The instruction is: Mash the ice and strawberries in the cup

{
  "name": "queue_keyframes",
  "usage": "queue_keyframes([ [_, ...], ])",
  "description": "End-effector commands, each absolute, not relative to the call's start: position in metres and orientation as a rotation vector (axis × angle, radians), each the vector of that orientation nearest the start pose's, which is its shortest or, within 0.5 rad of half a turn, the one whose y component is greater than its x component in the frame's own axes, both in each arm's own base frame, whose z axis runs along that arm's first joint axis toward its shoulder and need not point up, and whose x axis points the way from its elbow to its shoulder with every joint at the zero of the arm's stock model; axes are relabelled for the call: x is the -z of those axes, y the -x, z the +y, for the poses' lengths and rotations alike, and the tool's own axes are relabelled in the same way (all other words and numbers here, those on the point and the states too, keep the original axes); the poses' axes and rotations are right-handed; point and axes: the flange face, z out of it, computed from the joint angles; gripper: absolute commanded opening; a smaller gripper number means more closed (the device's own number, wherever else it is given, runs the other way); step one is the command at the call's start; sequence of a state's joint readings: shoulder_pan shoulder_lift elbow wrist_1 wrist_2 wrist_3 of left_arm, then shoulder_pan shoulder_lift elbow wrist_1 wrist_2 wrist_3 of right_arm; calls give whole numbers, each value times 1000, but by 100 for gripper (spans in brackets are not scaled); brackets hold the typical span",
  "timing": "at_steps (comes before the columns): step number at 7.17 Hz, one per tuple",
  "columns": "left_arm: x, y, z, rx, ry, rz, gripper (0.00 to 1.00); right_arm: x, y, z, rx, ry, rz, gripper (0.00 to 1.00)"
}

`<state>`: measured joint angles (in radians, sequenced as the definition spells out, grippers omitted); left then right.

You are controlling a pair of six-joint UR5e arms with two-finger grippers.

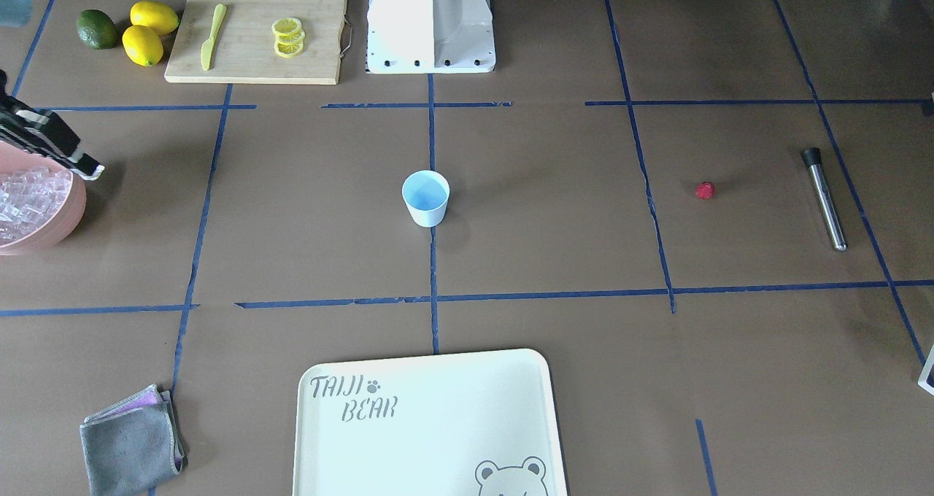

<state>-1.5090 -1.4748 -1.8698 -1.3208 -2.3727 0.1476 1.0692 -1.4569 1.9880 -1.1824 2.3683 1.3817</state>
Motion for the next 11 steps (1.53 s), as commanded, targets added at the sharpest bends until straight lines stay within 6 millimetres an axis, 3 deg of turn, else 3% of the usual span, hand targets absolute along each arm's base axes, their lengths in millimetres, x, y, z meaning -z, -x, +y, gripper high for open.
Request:
queue_keyframes([
  [1, -575, 34, -445, -187, -4, 804, 100, -250, 350, -434, -501, 157, -1190, 0],
  [2, -571, 34, -446, -197, -33, 801, 100, -210, 421, -423, -551, 139, -1182, 0],
  [3, -571, 34, -446, -197, -34, 801, 100, -169, 481, -432, -580, 144, -1147, 0],
  [4, -571, 34, -446, -196, -35, 801, 100, -158, 521, -439, -601, 153, -1120, 0],
  [6, -571, 34, -446, -194, -34, 801, 100, -160, 540, -427, -596, 135, -1107, 1],
  [8, -572, 34, -446, -194, -33, 801, 100, -165, 544, -422, -584, 139, -1096, 19],
  [9, -572, 34, -446, -194, -33, 801, 100, -169, 545, -422, -583, 140, -1087, 19],
  [10, -572, 34, -446, -194, -33, 801, 100, -174, 547, -419, -582, 144, -1076, 31],
  [11, -572, 34, -446, -194, -33, 803, 100, -178, 547, -419, -584, 145, -1070, 64],
])
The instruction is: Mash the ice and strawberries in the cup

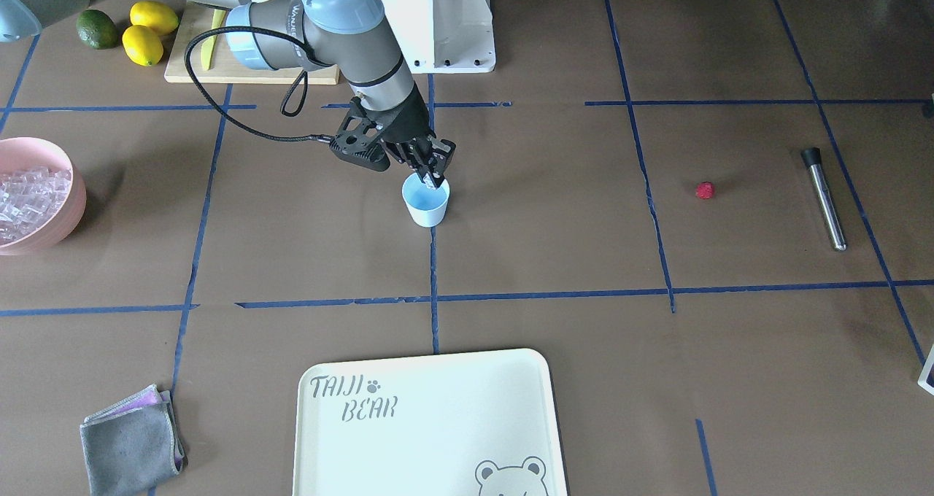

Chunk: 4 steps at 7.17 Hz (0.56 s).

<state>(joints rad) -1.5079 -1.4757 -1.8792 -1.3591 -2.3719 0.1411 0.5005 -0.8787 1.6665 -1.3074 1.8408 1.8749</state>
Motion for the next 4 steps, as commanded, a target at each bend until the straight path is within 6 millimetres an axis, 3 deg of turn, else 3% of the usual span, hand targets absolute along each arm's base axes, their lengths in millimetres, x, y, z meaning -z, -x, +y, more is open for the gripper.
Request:
queue_keyframes([
  [1, -572, 34, -446, -192, -31, 803, 100, -179, 547, -419, -585, 146, -1067, 70],
  [2, -572, 34, -446, -194, -33, 801, 100, -183, 547, -419, -586, 147, -1061, 75],
  [3, -572, 34, -446, -193, -31, 801, 100, -179, 538, -423, -596, 149, -1052, 74],
  [4, -572, 34, -446, -192, -32, 801, 100, -178, 501, -436, -625, 153, -1035, 73],
])
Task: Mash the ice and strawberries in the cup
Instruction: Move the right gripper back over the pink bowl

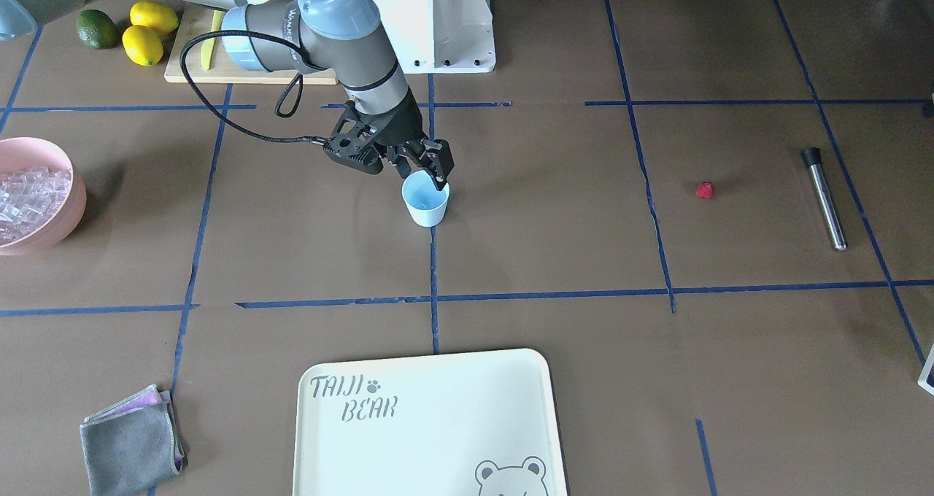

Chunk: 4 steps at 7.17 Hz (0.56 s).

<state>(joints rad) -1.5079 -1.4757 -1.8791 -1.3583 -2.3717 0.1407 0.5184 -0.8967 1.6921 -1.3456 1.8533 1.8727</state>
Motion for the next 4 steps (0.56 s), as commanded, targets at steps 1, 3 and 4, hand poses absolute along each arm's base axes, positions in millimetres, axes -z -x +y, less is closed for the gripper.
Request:
queue_keyframes([
  [1, -573, 34, -446, -191, -29, 802, 100, -210, 439, -445, -587, 140, -1023, 73],
  [3, -574, 34, -446, -190, -26, 802, 100, -290, 323, -452, -449, 54, -969, 74],
  [4, -575, 34, -445, -189, -25, 803, 100, -335, 280, -449, -363, 8, -915, 74],
])
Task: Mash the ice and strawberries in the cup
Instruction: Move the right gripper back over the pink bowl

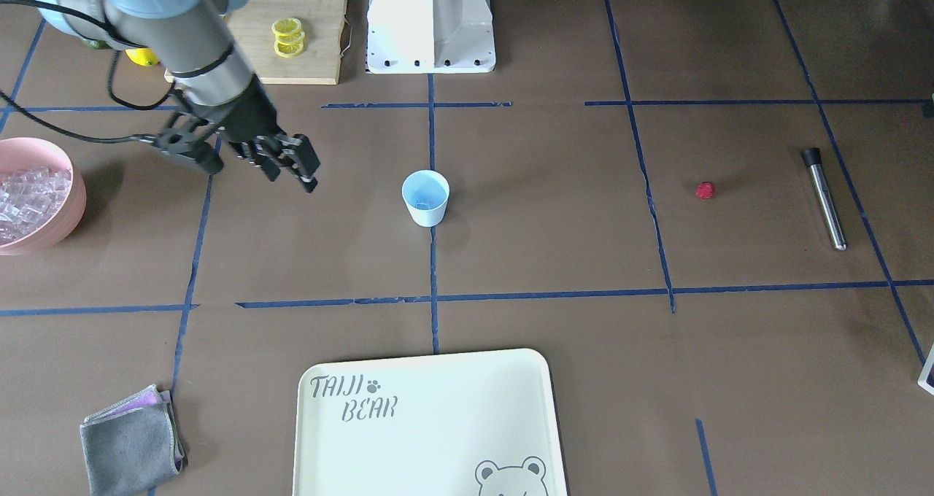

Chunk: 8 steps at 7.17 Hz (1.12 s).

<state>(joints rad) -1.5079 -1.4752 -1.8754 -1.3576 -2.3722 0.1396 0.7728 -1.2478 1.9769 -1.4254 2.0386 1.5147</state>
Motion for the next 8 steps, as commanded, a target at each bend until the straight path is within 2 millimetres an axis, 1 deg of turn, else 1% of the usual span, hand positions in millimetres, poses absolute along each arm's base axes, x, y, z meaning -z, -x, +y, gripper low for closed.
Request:
queue_keyframes([
  [1, -574, 34, -445, -190, -26, 803, 100, -378, 239, -436, -244, -38, -864, 75],
  [2, -574, 34, -444, -187, -27, 808, 100, -424, 197, -431, -144, -81, -791, 75],
  [3, -573, 33, -443, -185, -26, 831, 100, -461, 167, -427, -59, -102, -731, 75],
  [4, -572, 33, -443, -185, -26, 832, 100, -493, 140, -422, 15, -111, -684, 76],
  [5, -572, 32, -443, -187, -26, 832, 100, -526, 126, -415, 87, -98, -643, 78],
  [6, -572, 33, -443, -185, -26, 832, 100, -548, 121, -415, 125, -91, -626, 83],
  [7, -572, 32, -443, -185, -26, 840, 100, -570, 117, -415, 134, -90, -621, 98],
  [8, -573, 32, -442, -184, -25, 840, 100, -590, 119, -418, 138, -96, -627, 99],
])
